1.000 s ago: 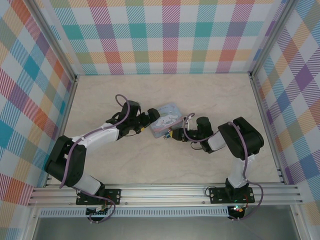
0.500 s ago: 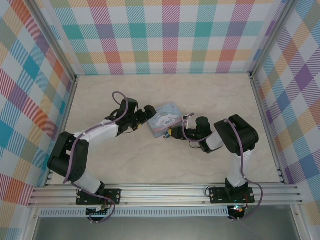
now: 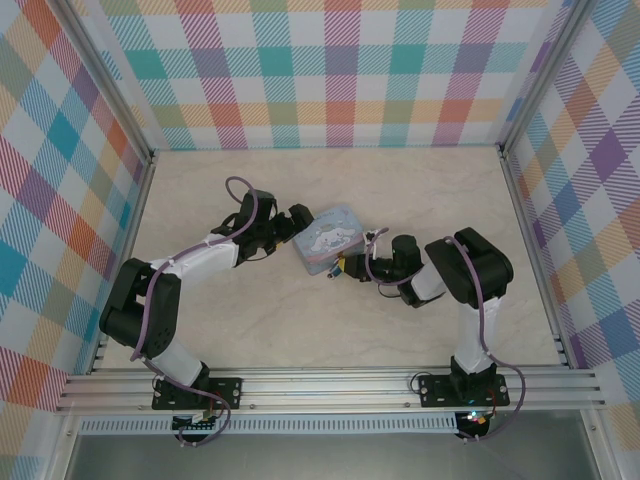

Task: Unlock the padlock with the key

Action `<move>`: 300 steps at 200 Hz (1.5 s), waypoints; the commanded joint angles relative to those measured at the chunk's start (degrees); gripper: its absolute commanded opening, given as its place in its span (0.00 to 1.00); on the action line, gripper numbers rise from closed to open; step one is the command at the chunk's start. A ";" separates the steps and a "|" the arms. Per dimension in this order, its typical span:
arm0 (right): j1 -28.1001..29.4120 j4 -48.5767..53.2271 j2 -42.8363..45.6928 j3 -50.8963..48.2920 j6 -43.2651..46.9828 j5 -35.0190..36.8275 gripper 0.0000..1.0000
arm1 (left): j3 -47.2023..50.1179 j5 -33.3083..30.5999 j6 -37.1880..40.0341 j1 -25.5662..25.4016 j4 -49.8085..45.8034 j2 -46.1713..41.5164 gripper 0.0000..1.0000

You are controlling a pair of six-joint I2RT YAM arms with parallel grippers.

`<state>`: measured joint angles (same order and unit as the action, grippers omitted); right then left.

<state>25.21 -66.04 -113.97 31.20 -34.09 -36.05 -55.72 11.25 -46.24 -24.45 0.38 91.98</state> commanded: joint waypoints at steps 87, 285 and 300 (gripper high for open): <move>-0.60 -6.54 -1.17 -1.32 -1.33 0.04 0.02 | 2.24 -0.23 1.60 0.72 1.60 -1.58 1.00; -4.19 -12.34 4.74 -6.55 -9.09 8.97 0.00 | 5.01 -1.83 3.57 0.80 -0.07 -5.07 1.00; -4.68 -9.79 7.33 -7.92 -7.84 9.63 0.00 | 4.94 -2.50 4.41 0.97 -0.75 -6.88 1.00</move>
<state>21.63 -76.34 -111.20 24.86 -43.64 -28.16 -51.07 10.50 -44.31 -24.43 0.69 89.38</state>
